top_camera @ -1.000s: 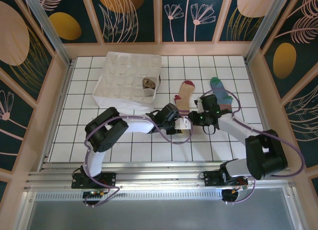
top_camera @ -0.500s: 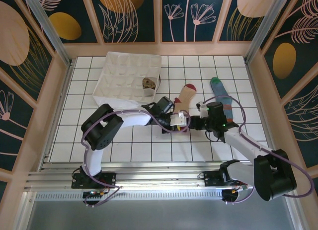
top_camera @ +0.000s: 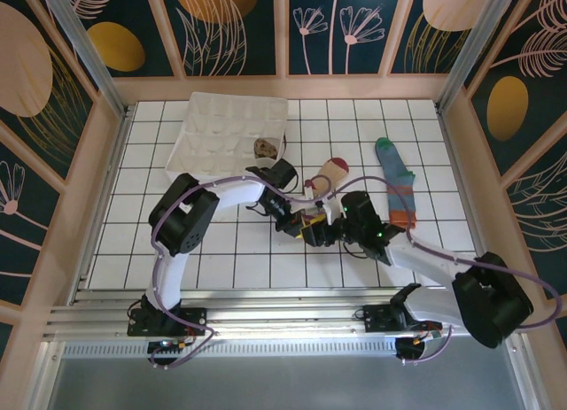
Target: Roll the socks
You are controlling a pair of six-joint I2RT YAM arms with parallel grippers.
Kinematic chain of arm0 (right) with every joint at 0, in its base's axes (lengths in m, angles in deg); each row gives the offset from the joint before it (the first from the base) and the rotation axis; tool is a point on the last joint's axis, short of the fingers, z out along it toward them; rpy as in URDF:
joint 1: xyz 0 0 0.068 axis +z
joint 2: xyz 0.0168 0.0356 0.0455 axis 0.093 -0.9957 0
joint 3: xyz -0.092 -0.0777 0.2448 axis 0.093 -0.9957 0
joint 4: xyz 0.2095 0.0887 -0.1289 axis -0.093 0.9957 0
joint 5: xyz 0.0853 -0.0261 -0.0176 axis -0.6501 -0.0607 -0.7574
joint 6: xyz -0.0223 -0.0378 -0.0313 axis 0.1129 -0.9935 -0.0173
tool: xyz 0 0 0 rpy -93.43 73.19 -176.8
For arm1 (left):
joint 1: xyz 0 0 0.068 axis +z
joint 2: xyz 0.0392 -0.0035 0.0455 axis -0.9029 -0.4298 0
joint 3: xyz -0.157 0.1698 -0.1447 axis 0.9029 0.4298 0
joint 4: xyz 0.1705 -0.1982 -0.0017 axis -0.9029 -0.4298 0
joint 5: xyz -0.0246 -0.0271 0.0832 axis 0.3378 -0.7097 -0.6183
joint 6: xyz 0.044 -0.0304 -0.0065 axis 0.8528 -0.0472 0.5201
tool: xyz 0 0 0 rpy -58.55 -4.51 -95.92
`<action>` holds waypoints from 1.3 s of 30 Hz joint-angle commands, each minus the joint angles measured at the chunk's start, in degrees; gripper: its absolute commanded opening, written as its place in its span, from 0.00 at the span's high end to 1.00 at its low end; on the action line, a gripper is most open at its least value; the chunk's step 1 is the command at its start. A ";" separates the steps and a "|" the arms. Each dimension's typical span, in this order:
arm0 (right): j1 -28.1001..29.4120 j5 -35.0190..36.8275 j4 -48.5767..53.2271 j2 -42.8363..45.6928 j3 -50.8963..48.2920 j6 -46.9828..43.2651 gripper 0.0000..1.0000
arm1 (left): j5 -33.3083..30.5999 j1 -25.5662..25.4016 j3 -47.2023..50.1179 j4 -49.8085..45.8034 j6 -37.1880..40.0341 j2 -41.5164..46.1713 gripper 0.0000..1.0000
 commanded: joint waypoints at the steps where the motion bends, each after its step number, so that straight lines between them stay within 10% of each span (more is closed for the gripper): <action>1: 2.01 7.99 -8.62 3.46 -3.68 -3.61 0.46 | 3.65 1.39 -2.08 -8.14 3.04 -1.40 1.00; 8: 7.41 17.19 -17.76 7.17 -12.09 -9.20 0.45 | 3.65 3.24 2.30 -8.88 3.63 1.67 1.00; 39: 13.79 17.46 -18.78 -10.06 -4.49 -25.52 0.39 | 4.97 4.54 -0.08 -15.28 4.45 3.88 1.00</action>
